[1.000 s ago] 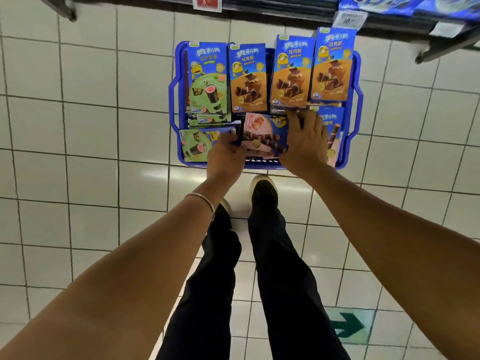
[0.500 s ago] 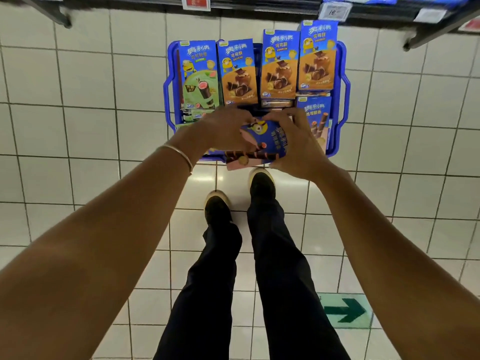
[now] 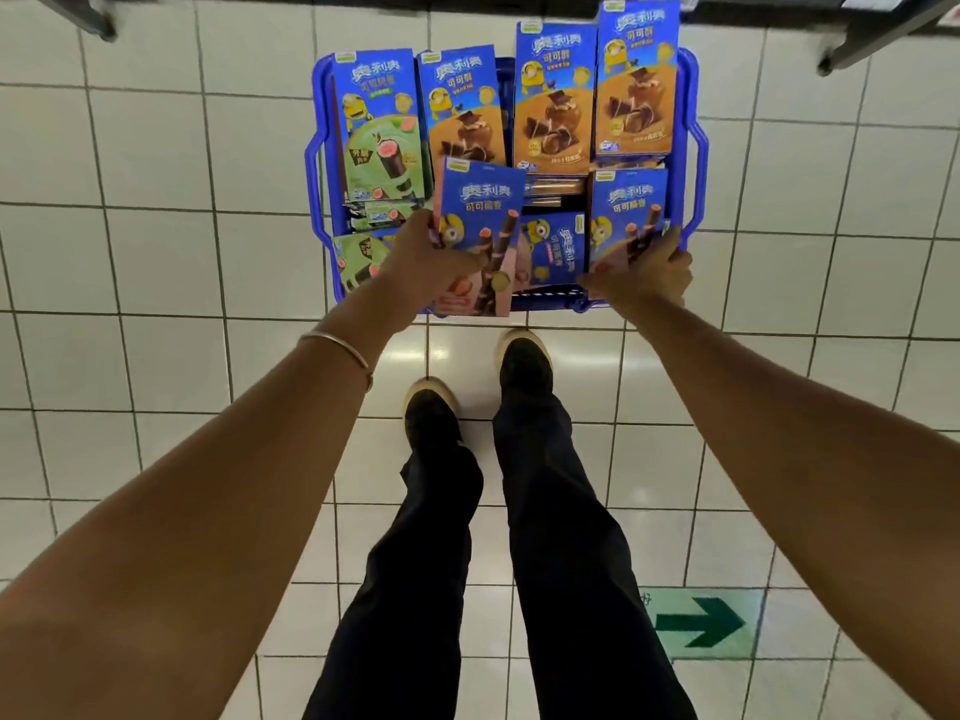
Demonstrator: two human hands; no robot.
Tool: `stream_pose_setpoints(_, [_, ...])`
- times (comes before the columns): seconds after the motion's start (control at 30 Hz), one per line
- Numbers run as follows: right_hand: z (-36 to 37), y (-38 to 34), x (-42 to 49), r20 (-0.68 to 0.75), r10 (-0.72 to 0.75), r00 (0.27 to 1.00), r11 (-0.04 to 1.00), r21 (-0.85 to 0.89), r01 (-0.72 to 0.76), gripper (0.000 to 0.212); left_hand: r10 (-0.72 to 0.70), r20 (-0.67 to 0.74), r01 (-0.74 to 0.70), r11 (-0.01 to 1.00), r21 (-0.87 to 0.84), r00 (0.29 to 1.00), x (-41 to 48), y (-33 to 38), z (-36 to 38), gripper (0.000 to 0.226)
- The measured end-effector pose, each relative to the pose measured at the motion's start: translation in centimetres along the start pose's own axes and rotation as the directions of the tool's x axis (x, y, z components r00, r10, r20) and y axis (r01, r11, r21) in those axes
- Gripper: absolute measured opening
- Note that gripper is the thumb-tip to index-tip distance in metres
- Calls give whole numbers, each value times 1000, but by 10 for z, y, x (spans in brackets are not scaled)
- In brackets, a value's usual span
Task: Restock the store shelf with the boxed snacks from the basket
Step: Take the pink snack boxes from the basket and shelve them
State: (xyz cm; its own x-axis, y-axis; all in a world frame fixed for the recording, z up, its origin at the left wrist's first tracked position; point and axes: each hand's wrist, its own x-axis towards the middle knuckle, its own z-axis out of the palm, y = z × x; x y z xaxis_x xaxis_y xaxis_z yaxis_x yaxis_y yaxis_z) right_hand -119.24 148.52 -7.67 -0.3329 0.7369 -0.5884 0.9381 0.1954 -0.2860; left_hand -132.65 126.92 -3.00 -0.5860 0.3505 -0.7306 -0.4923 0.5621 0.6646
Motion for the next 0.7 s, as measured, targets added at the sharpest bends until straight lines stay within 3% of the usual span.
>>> stream_pose_setpoints(0.2, [5,2,-6,-64,129,990,990,73,-125,79,-142,-28,140,989,-55,990,-2,2,9,38])
stream_pose_setpoints(0.37, [-20,9,-17,21,137,990,882,453,-132,41,-168,-32,164,983,-87,985,-3,8,13,42])
stream_pose_setpoints(0.47, [-33,4,-42,175,-17,984,634,763,-125,11,-146,-46,137,978,-160,988,-3,13,14,21])
stream_pose_setpoints(0.53, [-34,-2,-60,283,-194,939,546,827,-136,9,-100,0,99,976,-195,995,-4,14,14,32])
stream_pose_setpoints(0.6, [-26,-13,-75,360,-305,881,568,812,-135,14,-36,116,60,976,-210,993,-5,15,14,49])
stream_pose_setpoints(0.7, [-7,-32,-93,336,-344,877,682,731,-12,17,64,217,-15,975,-222,974,-5,11,14,30])
